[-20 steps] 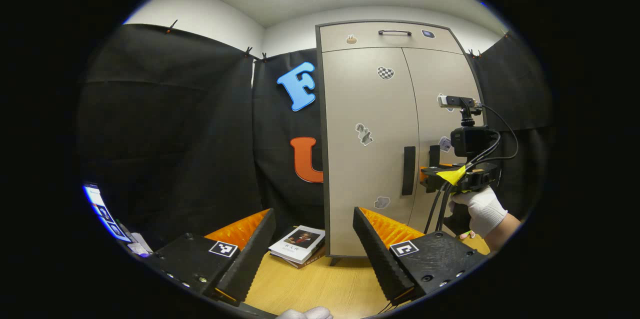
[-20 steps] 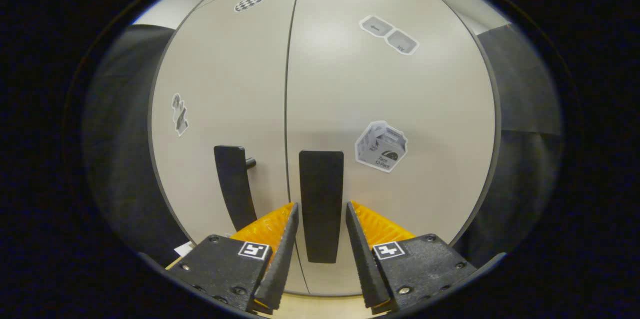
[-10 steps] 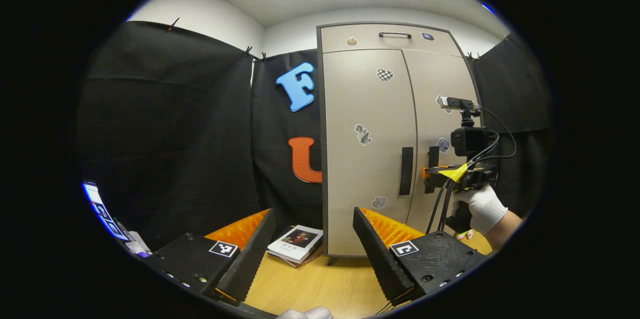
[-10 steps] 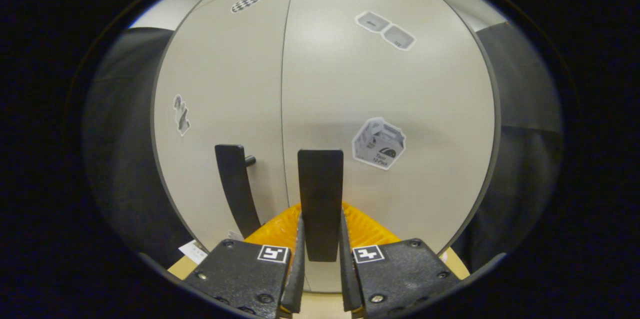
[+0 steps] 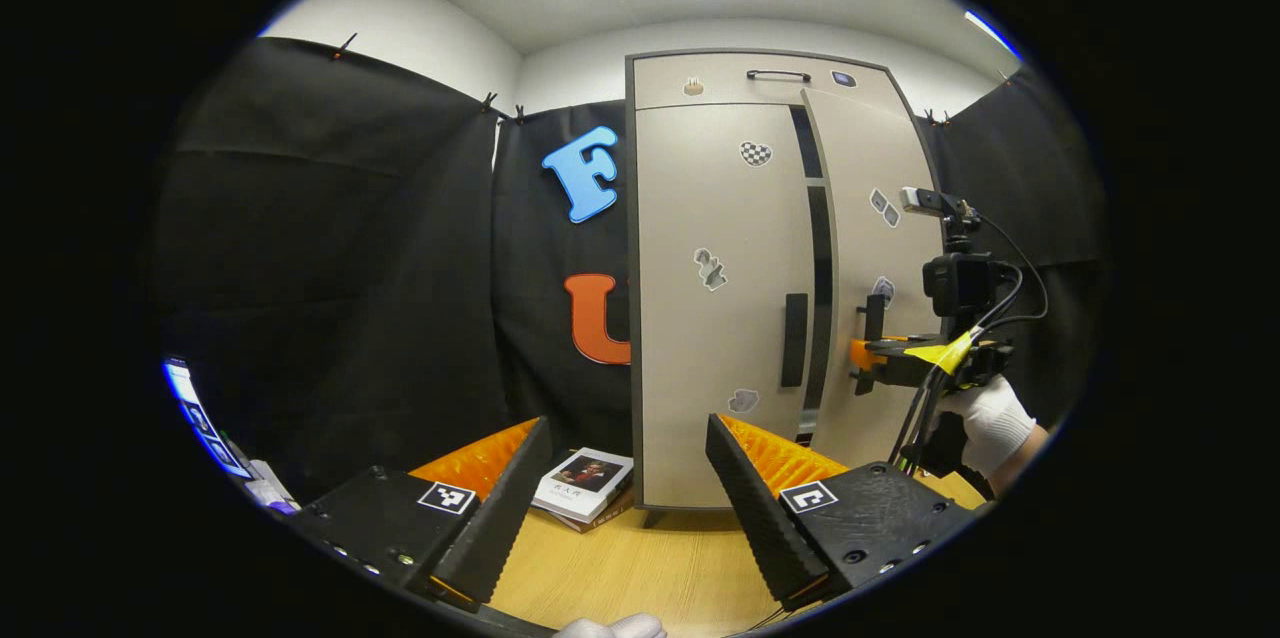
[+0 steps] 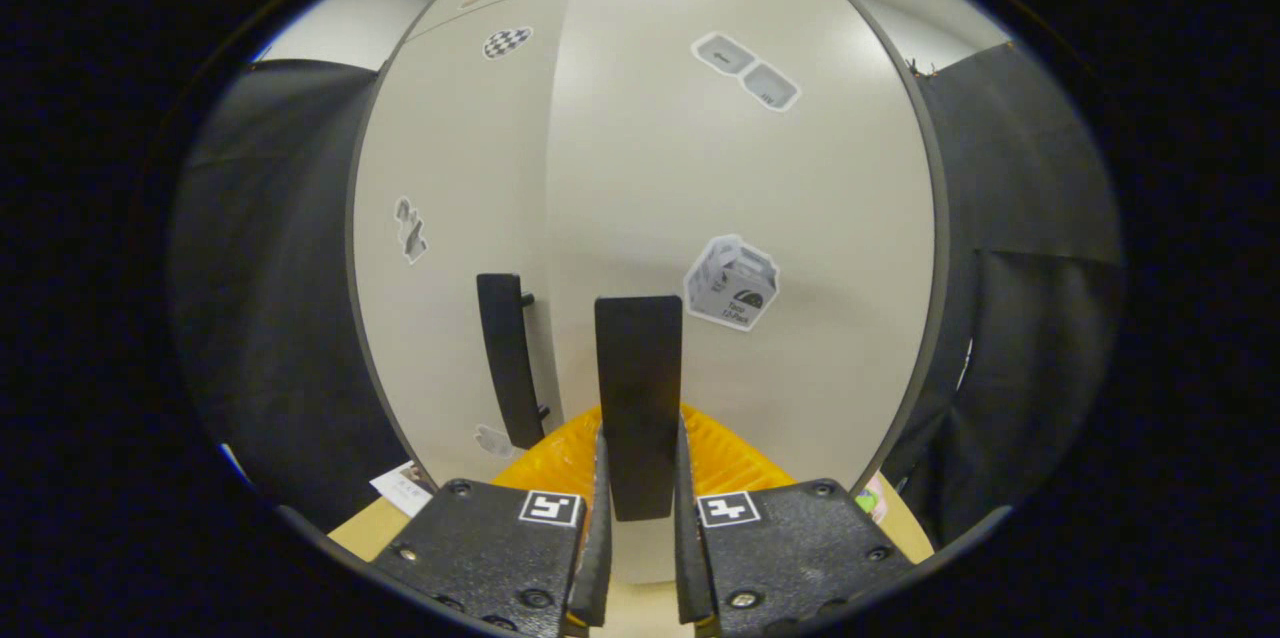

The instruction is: Open the right door of the double-door shoe cabinet with the right hand, and open the left door with the left hand.

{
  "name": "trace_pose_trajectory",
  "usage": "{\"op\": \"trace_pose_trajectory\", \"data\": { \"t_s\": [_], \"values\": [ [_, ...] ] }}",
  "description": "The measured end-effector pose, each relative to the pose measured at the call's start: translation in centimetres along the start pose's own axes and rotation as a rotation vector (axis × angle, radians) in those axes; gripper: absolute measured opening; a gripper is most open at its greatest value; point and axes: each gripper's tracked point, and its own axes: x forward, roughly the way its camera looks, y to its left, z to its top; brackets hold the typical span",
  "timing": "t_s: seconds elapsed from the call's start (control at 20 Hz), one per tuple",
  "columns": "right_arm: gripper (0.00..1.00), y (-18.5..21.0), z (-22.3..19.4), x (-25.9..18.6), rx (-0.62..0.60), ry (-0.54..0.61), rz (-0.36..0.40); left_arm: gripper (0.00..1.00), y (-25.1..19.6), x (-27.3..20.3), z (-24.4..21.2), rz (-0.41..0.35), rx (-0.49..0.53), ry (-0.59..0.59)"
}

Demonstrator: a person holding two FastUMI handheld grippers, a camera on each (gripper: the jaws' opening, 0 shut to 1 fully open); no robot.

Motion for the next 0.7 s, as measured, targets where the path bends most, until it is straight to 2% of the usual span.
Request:
{"op": "trace_pose_trajectory", "data": {
  "t_s": [0.7],
  "values": [
    [0.26, -1.5, 0.0, -3.3, 0.027, -0.011, 0.016, 0.95, -3.0, -1.1, 0.1, -0.075, 0.005, -0.009]
  ]
}}
